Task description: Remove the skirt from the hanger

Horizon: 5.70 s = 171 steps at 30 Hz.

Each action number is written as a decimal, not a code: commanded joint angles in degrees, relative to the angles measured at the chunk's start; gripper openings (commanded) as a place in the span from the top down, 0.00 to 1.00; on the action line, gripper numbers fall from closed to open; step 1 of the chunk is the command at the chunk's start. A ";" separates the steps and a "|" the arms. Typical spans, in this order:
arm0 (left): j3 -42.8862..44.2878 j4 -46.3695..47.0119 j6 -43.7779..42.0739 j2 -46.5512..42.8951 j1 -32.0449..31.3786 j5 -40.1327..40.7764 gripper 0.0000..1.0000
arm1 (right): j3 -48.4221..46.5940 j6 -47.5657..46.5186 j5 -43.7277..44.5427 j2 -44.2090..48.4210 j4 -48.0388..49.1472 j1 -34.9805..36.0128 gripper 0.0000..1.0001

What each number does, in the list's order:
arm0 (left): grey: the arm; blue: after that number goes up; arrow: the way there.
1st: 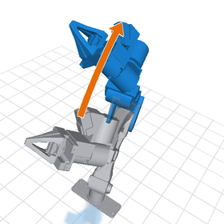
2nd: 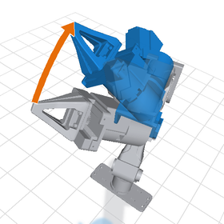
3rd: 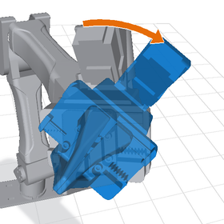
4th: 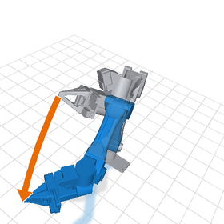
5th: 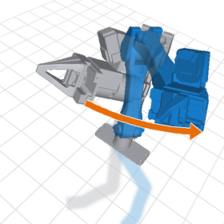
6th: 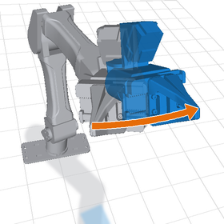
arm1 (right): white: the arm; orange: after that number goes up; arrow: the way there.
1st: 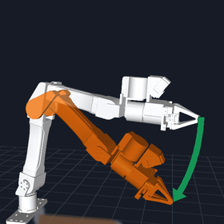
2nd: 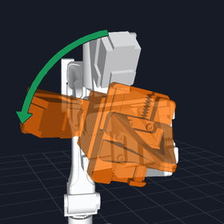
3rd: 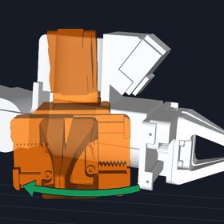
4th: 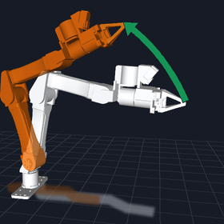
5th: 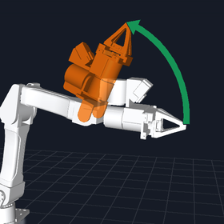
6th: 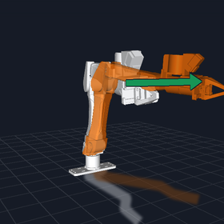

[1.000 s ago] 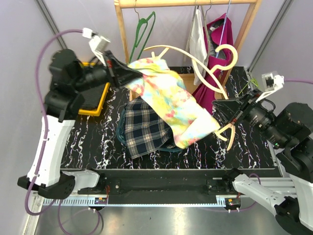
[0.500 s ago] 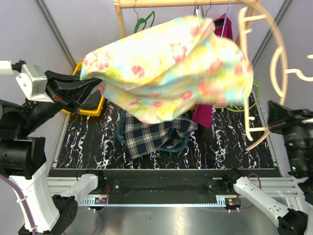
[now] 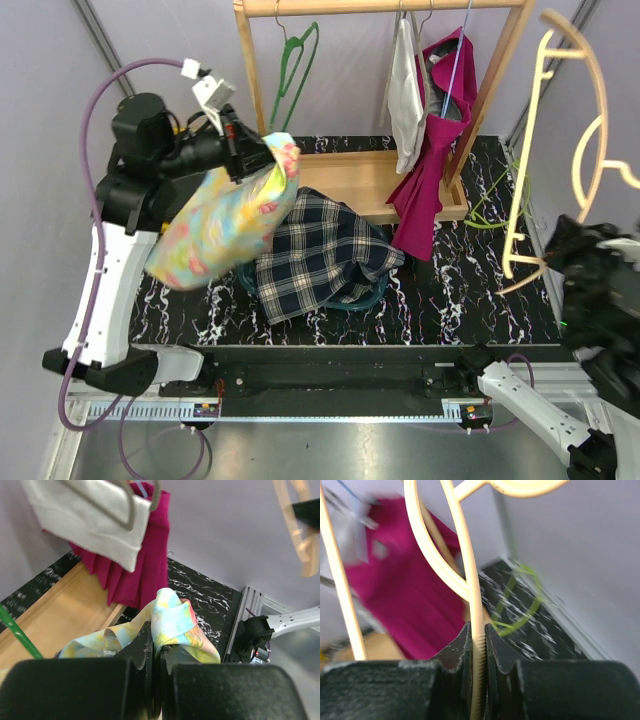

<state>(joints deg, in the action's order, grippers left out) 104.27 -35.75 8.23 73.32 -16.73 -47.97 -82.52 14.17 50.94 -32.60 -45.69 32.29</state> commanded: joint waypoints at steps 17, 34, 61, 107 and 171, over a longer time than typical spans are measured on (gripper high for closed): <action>-20.41 4.55 -7.26 -10.12 -11.30 6.22 1.00 | 31.01 18.00 5.20 -13.71 7.45 -19.83 1.00; -31.85 2.08 -22.46 -5.39 -11.13 21.93 0.66 | 25.30 18.35 -26.49 -20.31 7.81 -31.50 0.50; -32.48 5.44 -30.64 2.19 -16.67 52.79 0.01 | -39.87 12.55 -49.53 -54.40 17.06 -20.26 0.42; -14.01 -1.25 -22.03 -21.11 -16.67 43.13 0.01 | -66.36 -4.05 -37.84 -73.14 12.09 -13.31 1.00; -25.18 39.75 36.01 -7.40 -1.38 -23.23 0.01 | -28.83 14.56 -88.73 -19.34 -4.67 -10.85 1.00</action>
<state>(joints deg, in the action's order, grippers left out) 77.93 0.62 44.97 66.13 -19.05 -65.47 -109.91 27.14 -35.53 -51.92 -57.12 21.28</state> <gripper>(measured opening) 0.987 0.040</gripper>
